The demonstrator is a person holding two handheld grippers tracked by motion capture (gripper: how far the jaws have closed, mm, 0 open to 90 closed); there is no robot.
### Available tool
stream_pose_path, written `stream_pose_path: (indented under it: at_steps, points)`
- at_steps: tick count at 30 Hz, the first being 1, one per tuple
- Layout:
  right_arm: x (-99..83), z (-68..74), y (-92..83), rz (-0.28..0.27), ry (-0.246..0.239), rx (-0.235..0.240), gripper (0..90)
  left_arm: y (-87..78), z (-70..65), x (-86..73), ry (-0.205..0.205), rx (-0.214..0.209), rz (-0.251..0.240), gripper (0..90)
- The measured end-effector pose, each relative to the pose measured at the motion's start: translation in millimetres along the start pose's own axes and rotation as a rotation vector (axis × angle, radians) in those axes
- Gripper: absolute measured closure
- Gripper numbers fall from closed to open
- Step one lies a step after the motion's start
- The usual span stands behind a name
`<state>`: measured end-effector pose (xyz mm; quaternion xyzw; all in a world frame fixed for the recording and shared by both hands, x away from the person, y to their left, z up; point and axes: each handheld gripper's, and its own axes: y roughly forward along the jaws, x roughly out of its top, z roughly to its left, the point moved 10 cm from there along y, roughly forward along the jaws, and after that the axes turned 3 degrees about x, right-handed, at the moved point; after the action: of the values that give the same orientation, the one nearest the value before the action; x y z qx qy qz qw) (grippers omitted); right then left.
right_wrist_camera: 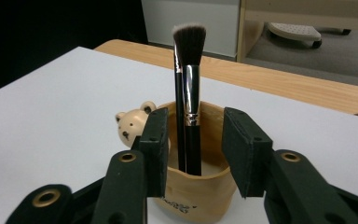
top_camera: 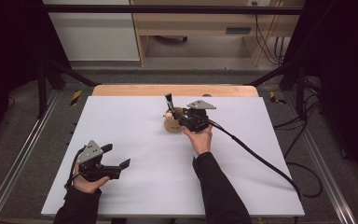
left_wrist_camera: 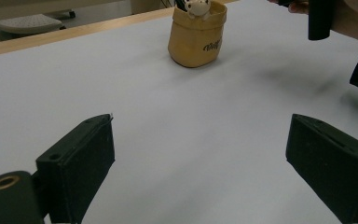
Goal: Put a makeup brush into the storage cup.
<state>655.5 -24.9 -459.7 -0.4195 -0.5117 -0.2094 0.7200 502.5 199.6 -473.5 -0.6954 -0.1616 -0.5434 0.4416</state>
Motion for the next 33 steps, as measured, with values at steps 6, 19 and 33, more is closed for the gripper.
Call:
stream_pose_path:
  at_steps: [6, 19, 33]
  points:
    - [3.9, 2.8, -18.5, -0.009, -0.006, 0.022, 53.5, -0.7, -0.1, 0.3, -0.001, -0.001, 0.000, 7.2]
    - [4.3, 12.1, -62.8, -0.035, -0.014, 0.085, 36.0, -1.5, -1.2, 0.8, 0.001, -0.004, 0.000, 6.7]
    - [-5.8, 12.0, -101.1, -0.040, -0.045, 0.100, 15.5, -2.7, -0.5, 1.3, -0.001, 0.000, -0.003, 6.2]
